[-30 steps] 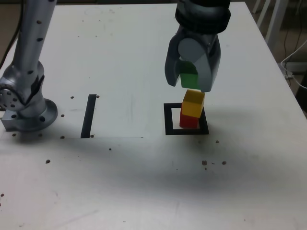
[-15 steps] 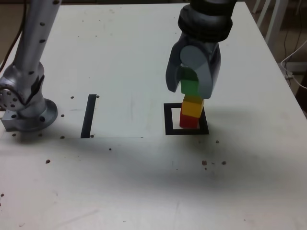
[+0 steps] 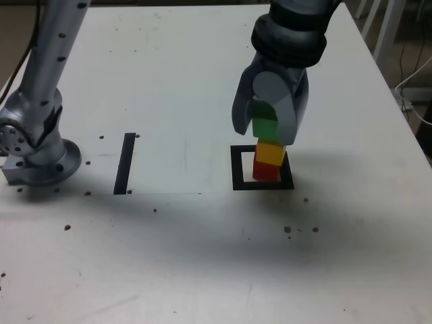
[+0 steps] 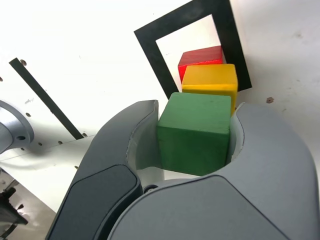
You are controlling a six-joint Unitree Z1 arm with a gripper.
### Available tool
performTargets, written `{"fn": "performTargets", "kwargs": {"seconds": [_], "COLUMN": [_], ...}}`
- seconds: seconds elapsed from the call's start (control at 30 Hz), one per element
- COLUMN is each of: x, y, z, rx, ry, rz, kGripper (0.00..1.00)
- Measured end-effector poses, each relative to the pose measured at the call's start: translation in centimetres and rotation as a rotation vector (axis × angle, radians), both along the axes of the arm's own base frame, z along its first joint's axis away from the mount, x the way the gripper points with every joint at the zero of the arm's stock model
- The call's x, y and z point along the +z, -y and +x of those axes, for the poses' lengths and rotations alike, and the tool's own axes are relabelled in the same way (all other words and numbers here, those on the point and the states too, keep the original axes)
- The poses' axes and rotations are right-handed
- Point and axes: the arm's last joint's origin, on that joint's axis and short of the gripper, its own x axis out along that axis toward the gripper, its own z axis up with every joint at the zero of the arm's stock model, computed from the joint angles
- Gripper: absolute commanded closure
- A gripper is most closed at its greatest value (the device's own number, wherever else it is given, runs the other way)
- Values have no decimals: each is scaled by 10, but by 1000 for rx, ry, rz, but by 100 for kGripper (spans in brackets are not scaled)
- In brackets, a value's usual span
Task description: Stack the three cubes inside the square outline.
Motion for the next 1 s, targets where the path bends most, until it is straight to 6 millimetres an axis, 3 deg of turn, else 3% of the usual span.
{"fn": "performTargets", "kwargs": {"seconds": [0.43,0.7,1.0], "x": [-5,-2,29], "y": [0,-1,-9], "z": [2,-1,-38], "rx": [-4,-8,18], "ry": [-6,-1,46], "rz": [-10,6,50], "kGripper": [5,1,1]}}
